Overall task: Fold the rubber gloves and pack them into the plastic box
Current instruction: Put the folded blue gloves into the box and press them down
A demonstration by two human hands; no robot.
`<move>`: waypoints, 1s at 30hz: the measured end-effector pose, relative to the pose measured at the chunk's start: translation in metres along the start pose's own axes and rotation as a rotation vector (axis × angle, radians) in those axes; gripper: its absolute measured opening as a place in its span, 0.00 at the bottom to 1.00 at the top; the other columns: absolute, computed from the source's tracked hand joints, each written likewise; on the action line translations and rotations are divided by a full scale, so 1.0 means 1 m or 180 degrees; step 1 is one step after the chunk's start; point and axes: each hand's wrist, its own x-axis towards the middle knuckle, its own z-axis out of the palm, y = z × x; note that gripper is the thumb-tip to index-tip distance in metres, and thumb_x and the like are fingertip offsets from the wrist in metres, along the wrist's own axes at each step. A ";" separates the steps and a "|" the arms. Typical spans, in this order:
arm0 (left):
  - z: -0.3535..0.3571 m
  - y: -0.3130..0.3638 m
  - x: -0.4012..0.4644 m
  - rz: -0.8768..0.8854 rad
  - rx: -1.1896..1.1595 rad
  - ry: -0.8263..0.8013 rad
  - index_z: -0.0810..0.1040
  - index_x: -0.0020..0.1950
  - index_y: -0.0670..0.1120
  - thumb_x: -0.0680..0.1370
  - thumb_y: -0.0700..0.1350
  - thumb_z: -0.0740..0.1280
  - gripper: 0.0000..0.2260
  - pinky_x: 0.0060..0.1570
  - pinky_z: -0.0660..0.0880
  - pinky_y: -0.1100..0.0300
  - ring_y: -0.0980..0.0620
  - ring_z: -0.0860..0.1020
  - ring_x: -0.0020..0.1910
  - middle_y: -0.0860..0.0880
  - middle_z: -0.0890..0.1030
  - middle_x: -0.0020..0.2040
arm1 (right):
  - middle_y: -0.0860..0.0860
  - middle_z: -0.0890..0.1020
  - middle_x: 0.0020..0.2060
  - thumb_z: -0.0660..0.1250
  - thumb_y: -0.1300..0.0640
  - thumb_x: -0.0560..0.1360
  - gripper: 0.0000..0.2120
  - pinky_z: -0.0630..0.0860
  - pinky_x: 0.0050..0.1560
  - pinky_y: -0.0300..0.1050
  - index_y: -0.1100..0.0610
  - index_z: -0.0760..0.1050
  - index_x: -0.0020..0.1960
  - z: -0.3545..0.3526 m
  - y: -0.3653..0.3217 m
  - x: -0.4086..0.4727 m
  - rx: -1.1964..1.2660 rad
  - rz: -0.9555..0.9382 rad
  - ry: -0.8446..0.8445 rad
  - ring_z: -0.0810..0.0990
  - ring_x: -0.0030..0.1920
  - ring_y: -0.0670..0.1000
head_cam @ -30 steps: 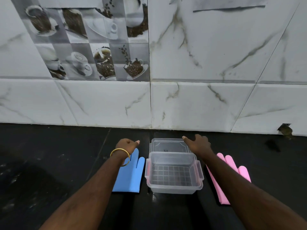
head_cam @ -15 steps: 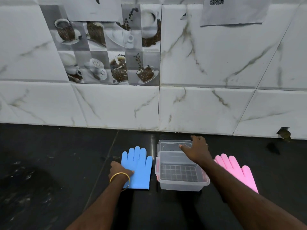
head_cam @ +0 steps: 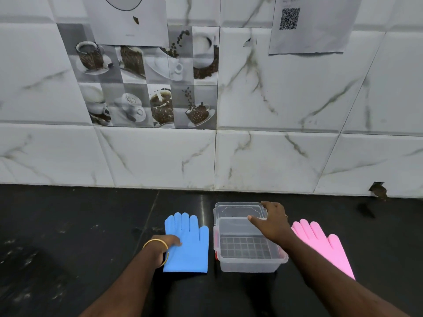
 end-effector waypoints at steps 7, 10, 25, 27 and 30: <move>-0.004 0.041 -0.029 0.0444 -0.0413 -0.0077 0.77 0.56 0.36 0.68 0.37 0.72 0.17 0.43 0.79 0.50 0.39 0.81 0.45 0.38 0.82 0.48 | 0.54 0.68 0.70 0.73 0.45 0.72 0.31 0.67 0.68 0.51 0.53 0.69 0.70 -0.002 -0.006 -0.007 0.0180 -0.0188 0.0069 0.68 0.69 0.55; -0.001 0.070 -0.055 0.0850 -0.0867 -0.0081 0.76 0.57 0.37 0.70 0.37 0.72 0.17 0.53 0.78 0.42 0.38 0.81 0.49 0.36 0.81 0.52 | 0.53 0.68 0.71 0.73 0.46 0.72 0.31 0.65 0.69 0.51 0.52 0.68 0.72 0.002 -0.022 -0.014 0.0360 -0.0319 0.0144 0.67 0.70 0.54; 0.121 0.089 -0.154 0.1429 -0.2222 -0.0564 0.79 0.53 0.41 0.69 0.33 0.70 0.13 0.47 0.81 0.46 0.39 0.83 0.46 0.38 0.84 0.49 | 0.64 0.81 0.59 0.72 0.59 0.72 0.26 0.81 0.51 0.62 0.61 0.71 0.68 0.019 -0.054 -0.031 0.5410 0.0695 -0.0883 0.81 0.59 0.65; 0.126 0.084 -0.150 0.1430 -0.2145 -0.0791 0.79 0.56 0.41 0.69 0.33 0.71 0.16 0.47 0.81 0.47 0.40 0.83 0.48 0.39 0.84 0.50 | 0.64 0.81 0.59 0.72 0.63 0.73 0.25 0.81 0.48 0.59 0.61 0.71 0.68 0.011 -0.038 -0.025 0.5306 0.0570 -0.0800 0.82 0.58 0.65; 0.120 0.084 -0.147 0.1250 -0.2126 -0.1371 0.77 0.62 0.39 0.69 0.41 0.75 0.22 0.49 0.81 0.48 0.40 0.82 0.54 0.39 0.84 0.55 | 0.62 0.80 0.62 0.71 0.65 0.74 0.23 0.79 0.55 0.64 0.59 0.72 0.68 -0.006 -0.022 -0.018 0.5155 0.0186 -0.1068 0.79 0.62 0.65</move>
